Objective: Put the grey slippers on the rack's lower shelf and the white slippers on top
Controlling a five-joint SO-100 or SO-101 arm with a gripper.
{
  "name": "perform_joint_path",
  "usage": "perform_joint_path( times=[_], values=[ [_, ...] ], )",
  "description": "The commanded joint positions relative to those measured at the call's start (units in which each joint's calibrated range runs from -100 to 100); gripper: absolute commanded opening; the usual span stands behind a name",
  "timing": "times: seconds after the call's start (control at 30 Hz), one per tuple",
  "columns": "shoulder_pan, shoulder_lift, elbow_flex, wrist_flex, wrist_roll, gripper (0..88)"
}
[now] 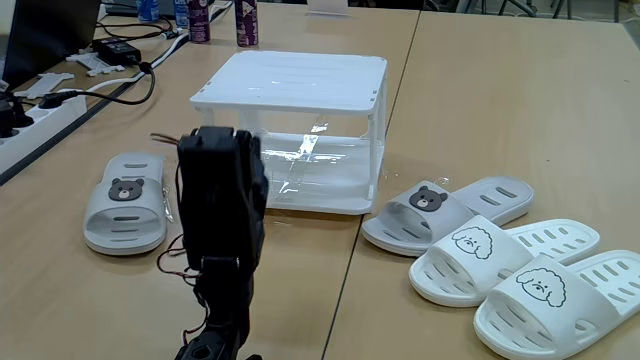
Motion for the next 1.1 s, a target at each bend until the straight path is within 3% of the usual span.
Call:
perform_joint_path(
  times=[0.0,0.2,0.33,0.43,0.57,0.67,1.07],
  values=[
    [-7.79,9.92,-0.55,-0.51,0.42,0.7],
    [-26.46,15.98,-1.99,-0.51,0.42,0.7],
    [-32.87,18.5,-2.62,-0.51,0.42,0.7],
    [-33.12,22.29,-5.33,-0.51,0.42,2.4],
    [-33.04,25.32,-14.08,-0.51,0.42,16.4],
    [-32.46,27.93,-19.85,-0.08,0.42,17.2],
    [-28.84,23.13,-36.63,30.03,0.42,17.1]
  ],
)
